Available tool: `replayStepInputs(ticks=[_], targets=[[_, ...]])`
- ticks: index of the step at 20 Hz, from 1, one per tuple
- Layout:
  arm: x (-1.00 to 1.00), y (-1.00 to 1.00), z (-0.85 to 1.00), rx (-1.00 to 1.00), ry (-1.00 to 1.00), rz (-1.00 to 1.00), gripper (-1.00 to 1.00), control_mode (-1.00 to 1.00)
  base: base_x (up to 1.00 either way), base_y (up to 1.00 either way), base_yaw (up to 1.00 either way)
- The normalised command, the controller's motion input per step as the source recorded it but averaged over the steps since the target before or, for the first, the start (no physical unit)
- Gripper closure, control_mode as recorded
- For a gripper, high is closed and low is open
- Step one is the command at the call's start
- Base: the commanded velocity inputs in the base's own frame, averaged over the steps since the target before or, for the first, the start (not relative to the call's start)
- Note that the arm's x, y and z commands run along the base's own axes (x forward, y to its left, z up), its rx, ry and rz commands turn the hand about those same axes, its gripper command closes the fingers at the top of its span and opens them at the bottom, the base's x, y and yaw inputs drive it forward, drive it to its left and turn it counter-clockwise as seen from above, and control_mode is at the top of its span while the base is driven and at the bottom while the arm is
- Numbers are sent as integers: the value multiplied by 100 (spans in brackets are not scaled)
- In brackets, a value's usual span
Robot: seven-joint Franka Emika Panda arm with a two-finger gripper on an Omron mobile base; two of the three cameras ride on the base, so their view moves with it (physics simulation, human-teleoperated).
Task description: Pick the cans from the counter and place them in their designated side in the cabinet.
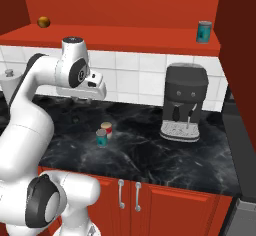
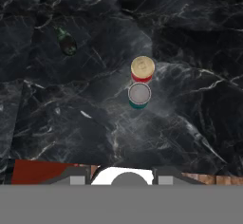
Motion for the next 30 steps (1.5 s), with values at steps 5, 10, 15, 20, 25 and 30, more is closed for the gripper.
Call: replayStepInputs(ticks=[5, 10, 15, 20, 25, 30], targets=[[-3, 4, 0, 0, 0, 0, -100, -100, 0, 0, 0], [-23, 3, -6, 0, -1, -3, -100, -100, 0, 0, 0], [-21, 0, -13, 0, -2, -3, -100, -100, 0, 0, 0], [-14, 0, -20, 0, 0, -3, -100, -100, 0, 0, 0], [-11, -3, -20, 0, 0, -3, -100, -100, 0, 0, 0], [-2, 0, -16, 0, 0, 0, -100, -100, 0, 0, 0]])
